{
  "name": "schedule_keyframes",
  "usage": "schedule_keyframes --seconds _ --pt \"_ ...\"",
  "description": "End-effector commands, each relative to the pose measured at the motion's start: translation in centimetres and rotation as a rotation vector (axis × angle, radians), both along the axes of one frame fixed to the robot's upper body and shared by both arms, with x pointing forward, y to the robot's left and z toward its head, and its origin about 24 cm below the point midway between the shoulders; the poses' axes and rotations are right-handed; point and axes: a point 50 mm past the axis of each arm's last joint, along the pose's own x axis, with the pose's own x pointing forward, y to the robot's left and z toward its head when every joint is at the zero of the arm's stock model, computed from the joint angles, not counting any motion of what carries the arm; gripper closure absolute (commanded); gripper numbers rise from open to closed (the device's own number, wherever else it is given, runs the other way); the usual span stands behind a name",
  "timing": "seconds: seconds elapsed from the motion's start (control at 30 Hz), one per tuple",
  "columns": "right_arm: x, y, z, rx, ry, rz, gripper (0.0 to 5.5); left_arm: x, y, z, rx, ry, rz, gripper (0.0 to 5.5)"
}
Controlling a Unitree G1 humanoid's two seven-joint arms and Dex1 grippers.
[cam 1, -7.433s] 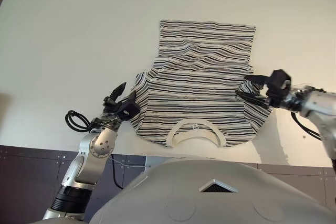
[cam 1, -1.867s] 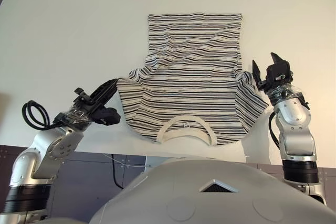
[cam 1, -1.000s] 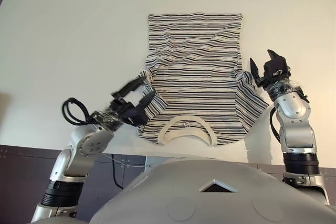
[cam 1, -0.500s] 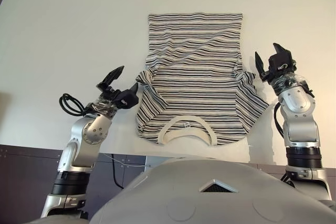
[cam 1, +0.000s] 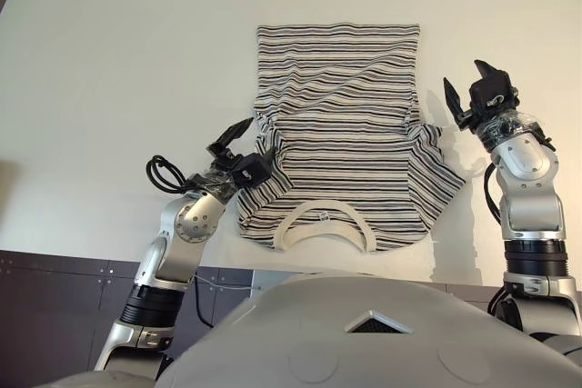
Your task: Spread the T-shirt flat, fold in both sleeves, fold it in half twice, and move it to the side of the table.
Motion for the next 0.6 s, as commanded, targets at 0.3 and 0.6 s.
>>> schedule_keyframes --seconds 0.3,0.6 --pt "-8.2 -6.0 2.1 -0.7 -0.111 0.556 2.85 -2.5 -0.4 6.4 -0.145 -0.429 0.241 1.89" --pt "-12.9 -7.7 -0.4 -0.784 0.001 0.907 2.85 -3.6 0.2 5.5 -0.189 -0.43 0.564 1.89"
